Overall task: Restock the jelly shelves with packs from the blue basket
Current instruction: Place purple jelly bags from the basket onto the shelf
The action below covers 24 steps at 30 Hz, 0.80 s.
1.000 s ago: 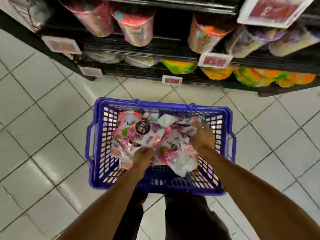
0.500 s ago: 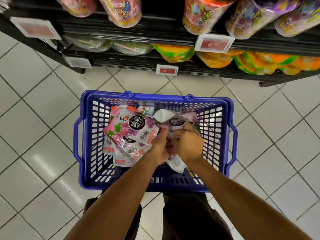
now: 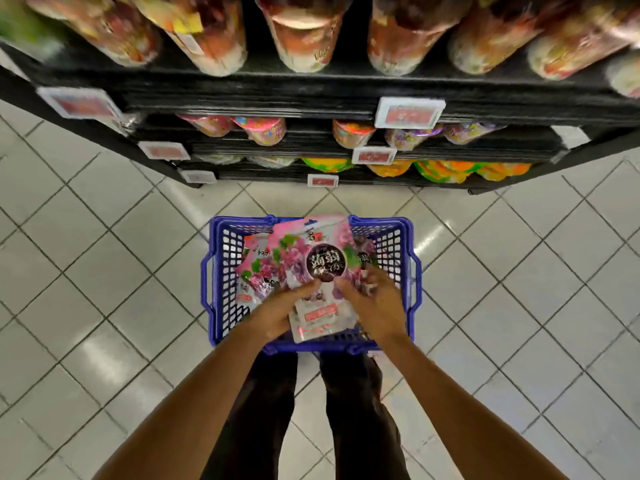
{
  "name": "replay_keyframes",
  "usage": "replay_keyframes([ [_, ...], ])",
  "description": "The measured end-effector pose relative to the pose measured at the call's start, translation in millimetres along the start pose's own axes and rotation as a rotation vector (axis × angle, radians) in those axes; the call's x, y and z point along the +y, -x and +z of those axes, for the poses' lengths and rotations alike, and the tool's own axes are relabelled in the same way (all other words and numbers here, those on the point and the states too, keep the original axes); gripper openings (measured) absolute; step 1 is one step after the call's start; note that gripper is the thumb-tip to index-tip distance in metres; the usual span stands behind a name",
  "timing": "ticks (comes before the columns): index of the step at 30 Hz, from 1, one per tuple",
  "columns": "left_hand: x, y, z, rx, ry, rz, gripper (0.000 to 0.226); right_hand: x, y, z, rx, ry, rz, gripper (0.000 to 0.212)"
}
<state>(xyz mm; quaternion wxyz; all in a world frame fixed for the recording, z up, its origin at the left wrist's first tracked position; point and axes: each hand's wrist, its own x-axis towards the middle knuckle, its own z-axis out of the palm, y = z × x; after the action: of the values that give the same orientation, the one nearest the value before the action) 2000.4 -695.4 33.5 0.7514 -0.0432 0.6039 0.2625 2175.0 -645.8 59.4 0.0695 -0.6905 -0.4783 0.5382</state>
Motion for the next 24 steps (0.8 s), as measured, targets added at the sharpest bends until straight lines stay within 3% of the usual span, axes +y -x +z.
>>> replay_keyframes([
  [2,20.8,37.0,9.6,-0.048,-0.095,0.052,0.049,-30.1,16.2,-18.0,-0.109,-0.268,0.055,0.022],
  [5,53.4,95.3,23.4,-0.073,-0.153,0.131,0.059,-67.2,44.9,-51.4,-0.055,-0.402,0.023,0.029],
  [9,95.4,174.9,32.6,-0.02,-0.163,0.247,0.115,-115.2,89.9,-104.2,0.012,-0.646,0.017,0.024],
  [11,115.9,214.5,36.0,-0.018,-0.188,0.276,0.131,-135.6,113.8,-128.0,-0.009,-0.708,-0.027,0.025],
  [13,135.6,252.1,41.0,-0.016,-0.194,0.319,0.123,-156.0,135.6,-148.0,-0.032,-0.744,-0.086,0.036],
  [15,152.3,284.1,45.4,-0.016,-0.197,0.369,0.099,-178.7,157.6,-163.8,-0.048,-0.765,-0.144,0.044],
  [19,181.2,342.9,54.8,-0.059,-0.179,0.44,0.04,-221.9,199.4,-184.7,-0.051,-0.859,-0.253,0.038],
  [24,222.3,403.7,76.1,-0.113,-0.326,0.656,0.043,-278.7,240.4,-210.9,0.006,-1.01,-0.355,0.058],
])
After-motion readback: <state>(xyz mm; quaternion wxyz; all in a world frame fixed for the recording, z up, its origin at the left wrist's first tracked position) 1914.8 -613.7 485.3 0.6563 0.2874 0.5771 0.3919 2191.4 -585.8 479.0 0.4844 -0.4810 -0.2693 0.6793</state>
